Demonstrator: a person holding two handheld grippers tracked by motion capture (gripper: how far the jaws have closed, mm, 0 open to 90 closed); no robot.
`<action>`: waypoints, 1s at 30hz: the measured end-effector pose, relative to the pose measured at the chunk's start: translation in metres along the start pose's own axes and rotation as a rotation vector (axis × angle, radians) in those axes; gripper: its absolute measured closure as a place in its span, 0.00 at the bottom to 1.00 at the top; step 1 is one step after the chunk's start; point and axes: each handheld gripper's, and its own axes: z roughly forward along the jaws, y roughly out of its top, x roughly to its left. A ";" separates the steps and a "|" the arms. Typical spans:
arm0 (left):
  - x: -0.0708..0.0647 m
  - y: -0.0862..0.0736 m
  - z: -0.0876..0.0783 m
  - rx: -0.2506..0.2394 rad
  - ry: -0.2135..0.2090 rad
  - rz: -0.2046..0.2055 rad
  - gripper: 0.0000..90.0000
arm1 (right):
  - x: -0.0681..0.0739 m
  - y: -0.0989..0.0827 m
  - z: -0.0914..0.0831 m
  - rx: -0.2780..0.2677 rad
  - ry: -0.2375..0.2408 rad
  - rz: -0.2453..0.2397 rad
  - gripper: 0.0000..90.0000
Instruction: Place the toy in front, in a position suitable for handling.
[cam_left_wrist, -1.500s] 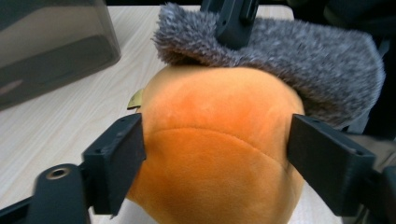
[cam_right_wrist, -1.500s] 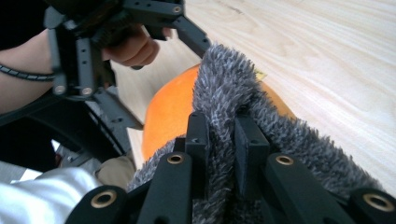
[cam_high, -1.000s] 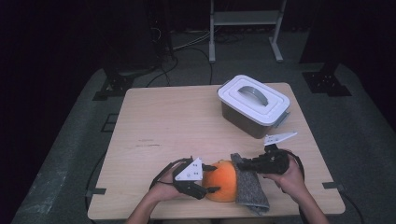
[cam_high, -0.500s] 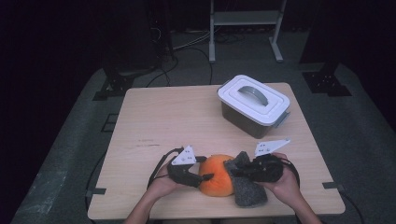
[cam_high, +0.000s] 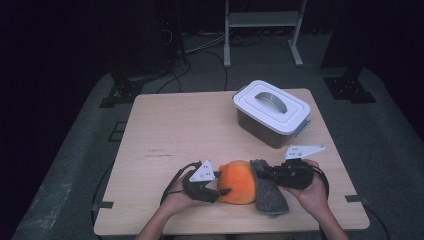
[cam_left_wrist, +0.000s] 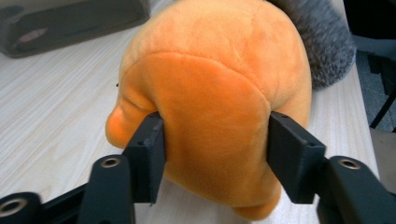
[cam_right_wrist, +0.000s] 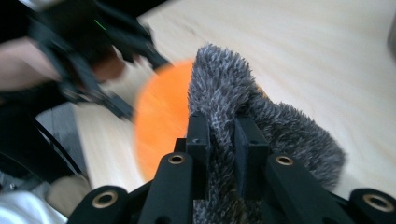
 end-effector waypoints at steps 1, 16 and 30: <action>-0.001 0.001 0.000 -0.009 -0.002 -0.001 0.49 | 0.007 0.005 -0.003 -0.019 0.014 -0.016 0.86; 0.001 0.007 -0.009 -0.072 -0.016 -0.050 0.35 | -0.001 -0.007 0.008 0.060 0.015 -0.025 0.86; 0.005 0.005 -0.010 -0.056 -0.041 -0.062 0.56 | 0.005 -0.001 0.006 0.039 0.016 -0.046 0.88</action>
